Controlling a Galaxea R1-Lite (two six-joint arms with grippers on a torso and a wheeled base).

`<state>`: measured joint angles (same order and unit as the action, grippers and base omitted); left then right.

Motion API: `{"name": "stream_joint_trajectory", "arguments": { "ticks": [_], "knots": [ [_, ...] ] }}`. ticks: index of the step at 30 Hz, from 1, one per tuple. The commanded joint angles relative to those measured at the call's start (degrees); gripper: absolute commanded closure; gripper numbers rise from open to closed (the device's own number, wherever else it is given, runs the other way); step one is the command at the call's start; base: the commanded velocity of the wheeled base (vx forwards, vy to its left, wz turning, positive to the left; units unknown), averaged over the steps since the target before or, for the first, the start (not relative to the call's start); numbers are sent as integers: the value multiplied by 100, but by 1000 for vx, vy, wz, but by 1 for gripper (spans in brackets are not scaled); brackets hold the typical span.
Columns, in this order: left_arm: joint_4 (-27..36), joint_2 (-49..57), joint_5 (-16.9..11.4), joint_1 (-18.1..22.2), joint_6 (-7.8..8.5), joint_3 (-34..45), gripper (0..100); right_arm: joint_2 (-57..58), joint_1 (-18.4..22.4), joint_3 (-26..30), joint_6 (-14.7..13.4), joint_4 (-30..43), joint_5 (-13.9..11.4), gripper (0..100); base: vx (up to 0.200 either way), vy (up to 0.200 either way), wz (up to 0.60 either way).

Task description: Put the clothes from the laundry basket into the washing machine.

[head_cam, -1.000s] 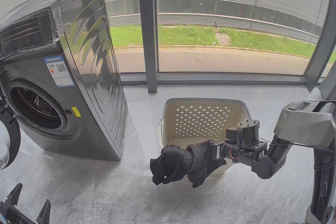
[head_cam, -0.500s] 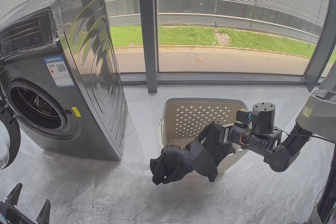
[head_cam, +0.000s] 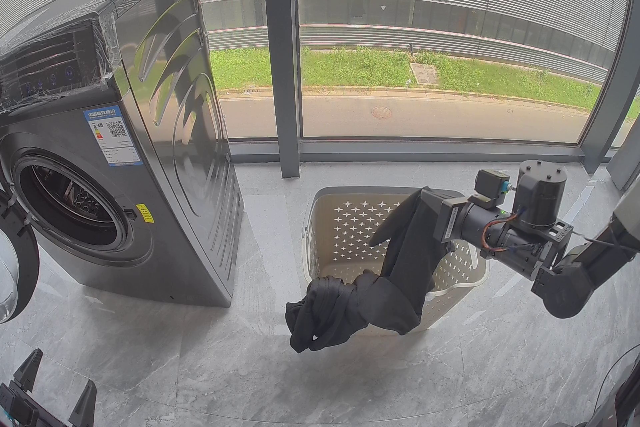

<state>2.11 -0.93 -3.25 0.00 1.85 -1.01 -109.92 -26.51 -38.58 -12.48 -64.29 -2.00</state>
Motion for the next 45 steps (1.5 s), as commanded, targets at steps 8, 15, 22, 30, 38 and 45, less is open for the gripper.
{"name": "stream_joint_trajectory", "arguments": {
  "ticks": [8, 15, 22, 30, 38, 45],
  "knots": [
    [0, 93, -8, 0, -10, 101, 0, 1729, -56, 79, 18, 136, 33, 100, 0, 0, 0],
    [-9, 93, -8, 0, -27, 101, 0, 2528, -196, 132, 238, 567, 165, 100, 0, 0, 0],
    [0, 93, -8, 0, -45, 101, 0, 3240, -328, 378, 325, 813, 235, 100, -114, 0, 0],
    [0, 93, -8, 0, -71, 101, 0, 3636, -346, 545, 440, 1138, 200, 100, -200, 0, 0],
    [0, 93, -8, 0, -80, 101, 0, 3662, -346, 765, 484, 1138, 191, 100, -75, 0, 0],
    [0, 93, -8, 0, -89, 101, 0, 3627, -425, 1011, 572, 1138, 200, 100, 0, 171, 0]
  ]
}}
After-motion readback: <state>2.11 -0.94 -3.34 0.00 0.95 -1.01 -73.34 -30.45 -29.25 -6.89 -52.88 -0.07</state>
